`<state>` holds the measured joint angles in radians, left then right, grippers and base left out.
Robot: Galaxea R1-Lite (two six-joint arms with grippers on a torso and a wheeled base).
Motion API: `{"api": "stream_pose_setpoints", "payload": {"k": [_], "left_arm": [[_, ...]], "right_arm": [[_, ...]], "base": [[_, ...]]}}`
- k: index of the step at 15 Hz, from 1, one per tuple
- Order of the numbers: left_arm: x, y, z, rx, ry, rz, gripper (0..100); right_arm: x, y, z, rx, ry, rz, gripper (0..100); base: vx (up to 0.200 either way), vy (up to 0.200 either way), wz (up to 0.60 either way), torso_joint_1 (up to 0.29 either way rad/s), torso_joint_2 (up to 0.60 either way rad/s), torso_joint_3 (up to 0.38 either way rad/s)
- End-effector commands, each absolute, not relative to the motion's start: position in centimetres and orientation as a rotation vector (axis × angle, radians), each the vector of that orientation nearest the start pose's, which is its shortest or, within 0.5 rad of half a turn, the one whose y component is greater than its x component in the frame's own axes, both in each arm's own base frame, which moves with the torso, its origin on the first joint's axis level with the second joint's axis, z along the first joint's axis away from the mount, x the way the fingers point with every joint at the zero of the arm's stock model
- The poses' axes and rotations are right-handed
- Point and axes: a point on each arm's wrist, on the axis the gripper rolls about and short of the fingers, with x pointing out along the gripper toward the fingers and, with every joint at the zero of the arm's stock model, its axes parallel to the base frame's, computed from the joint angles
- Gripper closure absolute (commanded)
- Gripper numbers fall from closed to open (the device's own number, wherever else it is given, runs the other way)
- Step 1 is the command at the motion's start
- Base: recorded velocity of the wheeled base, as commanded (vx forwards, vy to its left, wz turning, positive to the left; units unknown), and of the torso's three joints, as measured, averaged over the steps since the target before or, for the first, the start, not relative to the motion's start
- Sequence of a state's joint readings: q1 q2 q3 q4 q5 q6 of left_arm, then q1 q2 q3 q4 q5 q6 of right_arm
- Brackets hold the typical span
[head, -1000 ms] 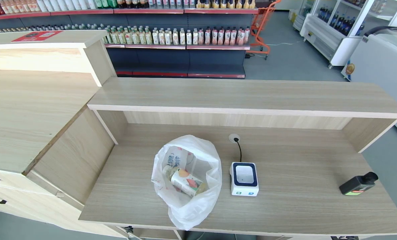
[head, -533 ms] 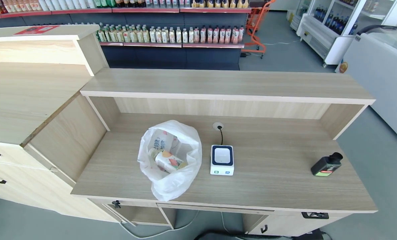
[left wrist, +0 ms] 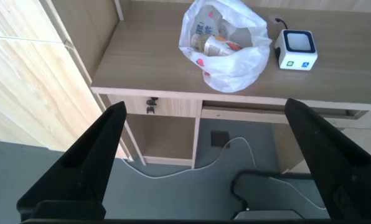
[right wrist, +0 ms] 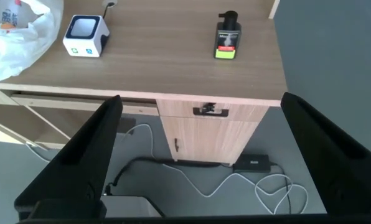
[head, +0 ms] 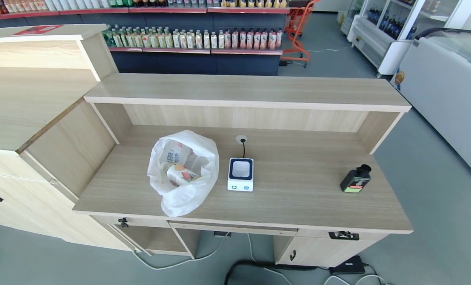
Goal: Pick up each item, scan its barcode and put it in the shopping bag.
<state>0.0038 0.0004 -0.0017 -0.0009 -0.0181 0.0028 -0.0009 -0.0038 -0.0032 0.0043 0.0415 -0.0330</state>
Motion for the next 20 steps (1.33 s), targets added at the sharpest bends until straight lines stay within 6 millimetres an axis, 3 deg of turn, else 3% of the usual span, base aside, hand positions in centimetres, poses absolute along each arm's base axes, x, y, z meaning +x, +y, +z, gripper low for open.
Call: {"api": "stream_pose_setpoints", "payload": {"k": [1,10,13,20], "left_arm": [[-2.29,-0.05,7.61,0.005,-0.003,-0.014,0],[-2.29,-0.05,7.61,0.003,-0.003,-0.014,0],[-2.29,-0.05,7.61,0.0,-0.003,-0.014,0],[-2.18,-0.04,7.64,0.001,0.012,-0.017,0]], "right_arm": [[-2.31,0.09,7.59,-0.034,0.001,0.041,0],[-2.31,0.1,7.59,-0.029,0.001,0.043,0],[-2.31,0.09,7.59,-0.029,0.001,0.041,0],[-2.31,0.09,7.6,-0.029,-0.001,0.041,0]], "base": [[0.0,-0.2,0.0,0.017,0.0,0.002],[0.0,-0.2,0.0,0.002,0.0,0.002],[0.0,0.0,0.0,0.0,0.0,0.0],[0.2,0.0,0.0,0.0,0.0,0.002]]}}
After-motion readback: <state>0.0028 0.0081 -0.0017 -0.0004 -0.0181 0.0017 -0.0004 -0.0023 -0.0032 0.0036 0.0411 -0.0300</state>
